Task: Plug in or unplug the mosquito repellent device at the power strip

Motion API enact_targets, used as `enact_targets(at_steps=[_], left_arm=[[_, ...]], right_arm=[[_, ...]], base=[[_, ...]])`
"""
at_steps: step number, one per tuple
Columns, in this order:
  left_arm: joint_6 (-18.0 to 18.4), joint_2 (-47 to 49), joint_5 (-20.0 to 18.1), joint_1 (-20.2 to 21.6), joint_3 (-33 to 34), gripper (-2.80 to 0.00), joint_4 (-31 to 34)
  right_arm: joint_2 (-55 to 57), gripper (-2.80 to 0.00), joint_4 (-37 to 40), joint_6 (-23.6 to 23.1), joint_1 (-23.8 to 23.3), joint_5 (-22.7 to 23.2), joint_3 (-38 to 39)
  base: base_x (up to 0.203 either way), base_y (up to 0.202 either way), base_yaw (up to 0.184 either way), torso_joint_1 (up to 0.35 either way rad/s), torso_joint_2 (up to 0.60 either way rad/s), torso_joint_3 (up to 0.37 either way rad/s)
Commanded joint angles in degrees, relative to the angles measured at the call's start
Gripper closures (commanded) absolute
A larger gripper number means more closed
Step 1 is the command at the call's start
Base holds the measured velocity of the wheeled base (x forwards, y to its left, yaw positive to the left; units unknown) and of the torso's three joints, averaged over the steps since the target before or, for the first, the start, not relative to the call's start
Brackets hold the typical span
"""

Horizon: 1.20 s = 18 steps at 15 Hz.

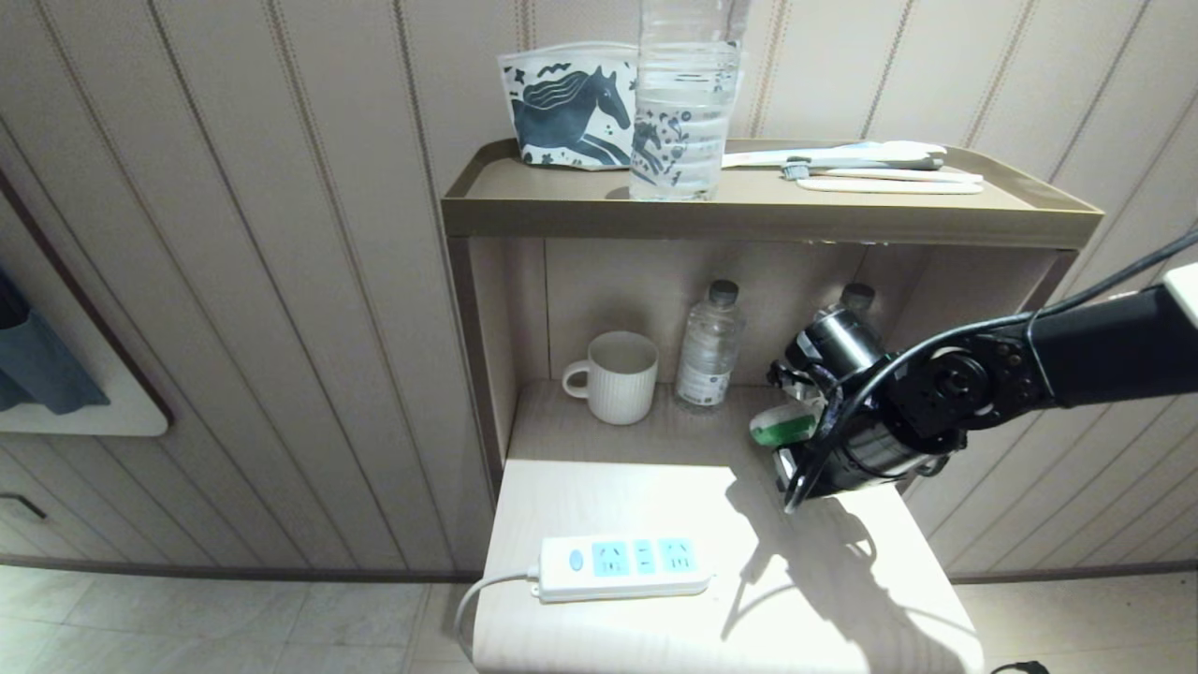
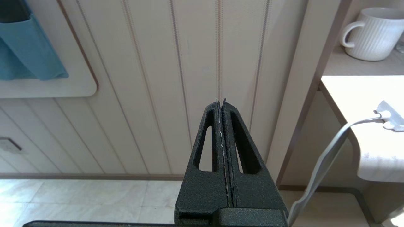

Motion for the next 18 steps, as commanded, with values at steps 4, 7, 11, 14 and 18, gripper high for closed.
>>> enact_targets(at_steps=[4,7,11,14,18], left_arm=[[0.13,-0.02,0.00,0.02,0.00,0.00,-0.06],[0.04,-0.02,0.00,0.02,0.00,0.00,-0.06],[0.04,-0.02,0.00,0.02,0.00,0.00,-0.06],[0.04,-0.02,0.00,0.02,0.00,0.00,-0.06],[0.04,-0.02,0.00,0.02,0.00,0.00,-0.06]], right_arm=[[-1.56,0.00,-7.91,0.75,1.04,-0.05,8.37],[-0.32,0.00,-23.11,1.86,1.27,-0.64,15.82],[-2.06,0.00,-23.53,2.03,1.58,-0.68,16.34],[-6.13,0.00,-23.51,1.87,2.41,-0.66,19.28],[-5.57,0.00,-26.91,3.07,2.70,-0.39,24.75]], base=[[0.000,0.000,0.000,0.000,0.00,0.000],[0.000,0.000,0.000,0.000,0.00,0.000],[0.000,0.000,0.000,0.000,0.00,0.000],[0.000,0.000,0.000,0.000,0.00,0.000],[0.000,0.000,0.000,0.000,0.00,0.000]])
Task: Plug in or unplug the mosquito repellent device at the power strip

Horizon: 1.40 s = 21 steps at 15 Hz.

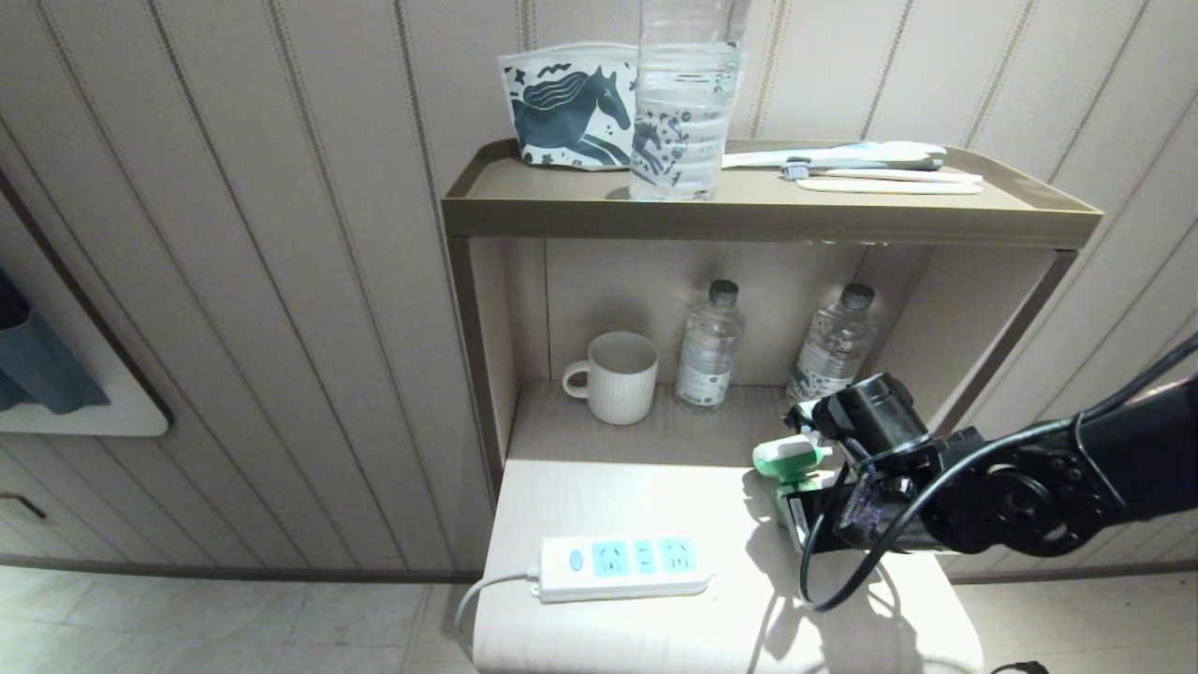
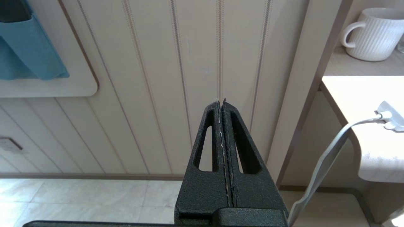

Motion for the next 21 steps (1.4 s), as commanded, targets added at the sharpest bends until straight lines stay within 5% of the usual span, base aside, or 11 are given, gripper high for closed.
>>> enact_targets(at_steps=[1,4,9,12,16,21], left_arm=[[0.06,-0.02,0.00,0.02,0.00,0.00,-0.04],[0.01,-0.02,0.00,0.02,0.00,0.00,-0.04],[0.01,-0.02,0.00,0.02,0.00,0.00,-0.04],[0.01,-0.02,0.00,0.02,0.00,0.00,-0.04],[0.01,-0.02,0.00,0.02,0.00,0.00,-0.04],[0.01,-0.02,0.00,0.02,0.00,0.00,-0.04]], right_arm=[[0.70,0.00,-5.55,0.47,0.10,-0.17,3.19],[0.90,0.00,-14.20,0.31,0.14,-0.41,7.23],[-4.81,0.00,-12.44,-0.27,1.09,-0.37,8.53],[-8.39,0.00,3.98,0.43,2.37,0.13,4.36],[-8.53,0.00,29.23,3.21,2.21,5.48,-11.05],[-2.74,0.00,36.83,1.53,0.81,7.65,-18.44]], base=[[0.000,0.000,0.000,0.000,0.00,0.000],[0.000,0.000,0.000,0.000,0.00,0.000],[0.000,0.000,0.000,0.000,0.00,0.000],[0.000,0.000,0.000,0.000,0.00,0.000],[0.000,0.000,0.000,0.000,0.00,0.000],[0.000,0.000,0.000,0.000,0.00,0.000]])
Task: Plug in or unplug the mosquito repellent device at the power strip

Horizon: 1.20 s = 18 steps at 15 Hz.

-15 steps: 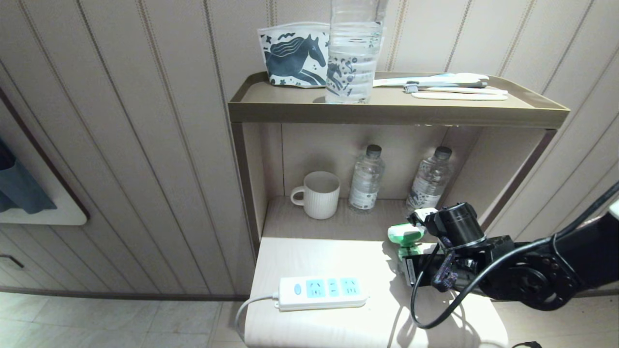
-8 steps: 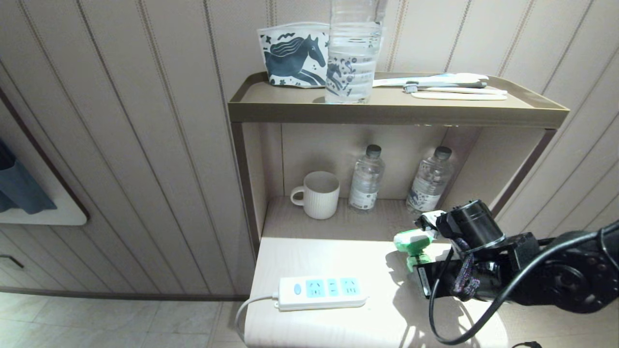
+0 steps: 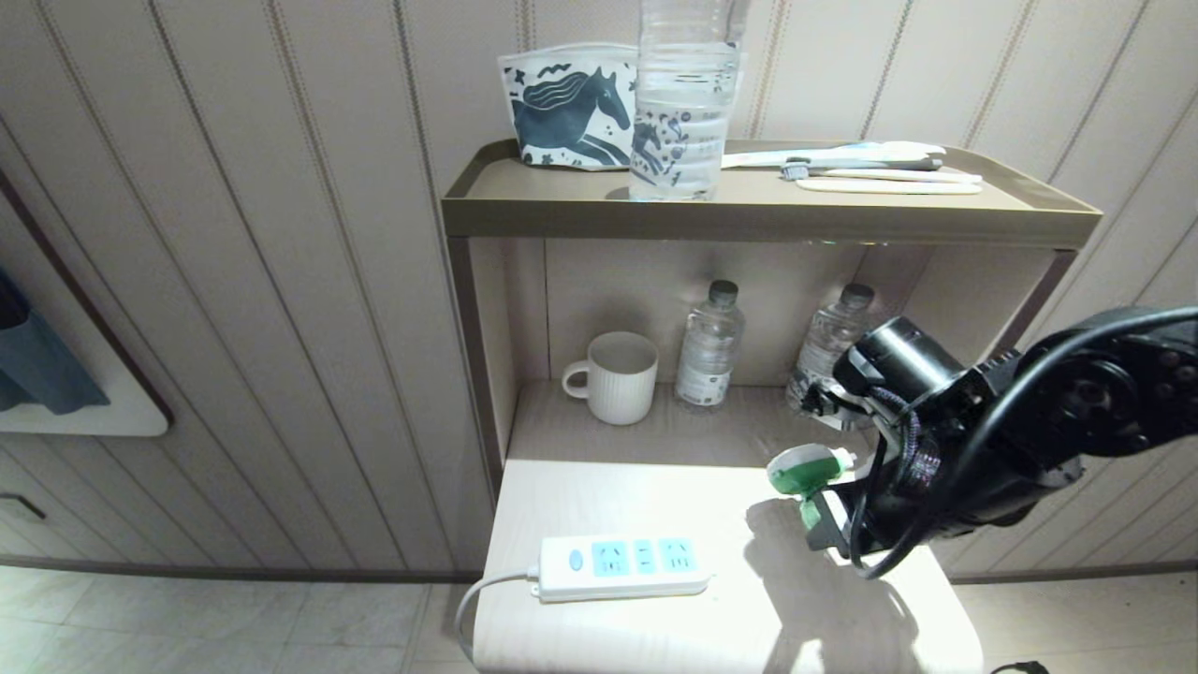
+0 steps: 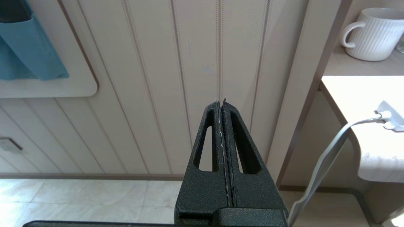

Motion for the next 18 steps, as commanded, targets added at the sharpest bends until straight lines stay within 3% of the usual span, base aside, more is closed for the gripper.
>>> enact_targets(at_steps=[1,17,18], left_arm=[[-0.01,-0.02,-0.02,0.02,0.00,0.00,0.03],[-0.01,-0.02,-0.02,0.02,0.00,0.00,-0.05],[-0.01,-0.02,-0.02,0.02,0.00,0.00,-0.01]], right_arm=[[3.07,0.00,0.55,-0.11,-0.10,0.10,-0.88],[7.54,0.00,0.02,-0.93,-2.74,-0.35,0.79],[7.39,-2.80,0.02,-0.93,-2.74,-0.48,0.79]], base=[[0.000,0.000,0.000,0.000,0.00,0.000],[0.000,0.000,0.000,0.000,0.00,0.000],[0.000,0.000,0.000,0.000,0.00,0.000]])
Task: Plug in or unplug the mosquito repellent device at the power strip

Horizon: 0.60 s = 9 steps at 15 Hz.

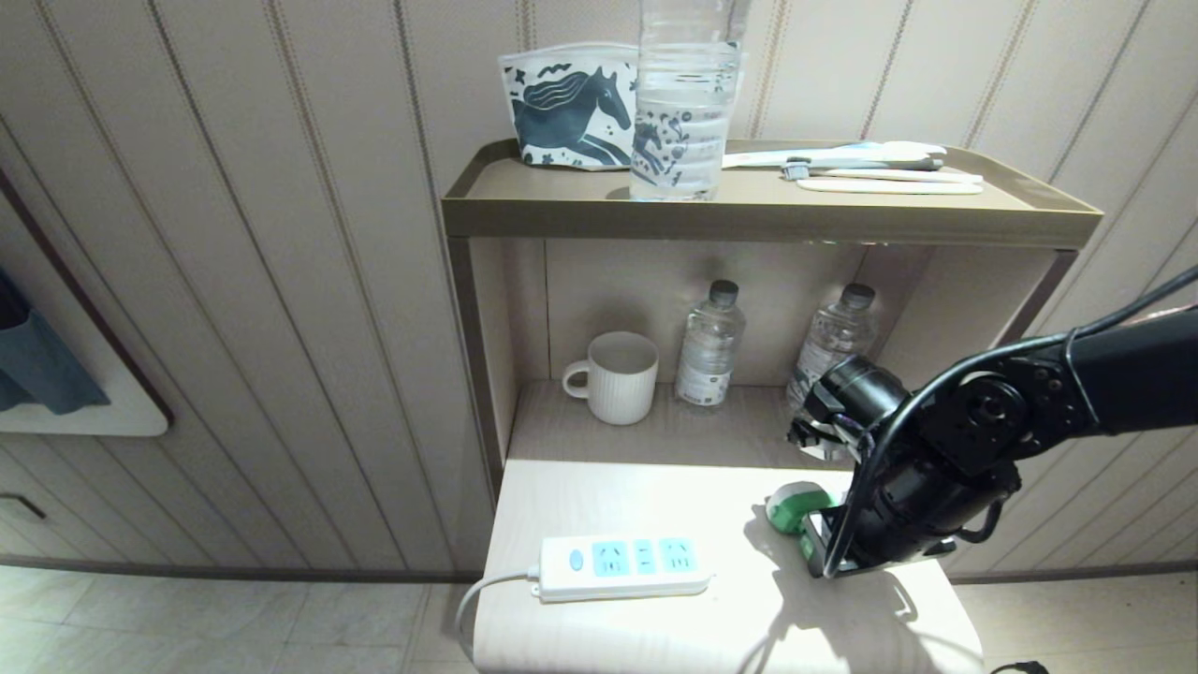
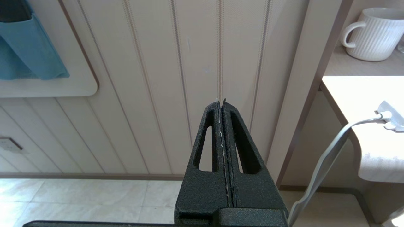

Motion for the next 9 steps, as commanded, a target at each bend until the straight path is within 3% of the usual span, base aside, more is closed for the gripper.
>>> enact_targets(at_steps=[1,9], left_arm=[[0.01,-0.02,0.00,0.02,0.00,0.00,-0.02],[0.01,-0.02,0.00,0.02,0.00,0.00,-0.06]], right_arm=[[-0.26,-2.80,0.17,0.09,0.08,0.00,0.00],[-0.13,-2.80,0.08,-0.98,0.08,-0.09,-2.20]], base=[[0.000,0.000,0.000,0.000,0.00,0.000],[0.000,0.000,0.000,0.000,0.00,0.000]])
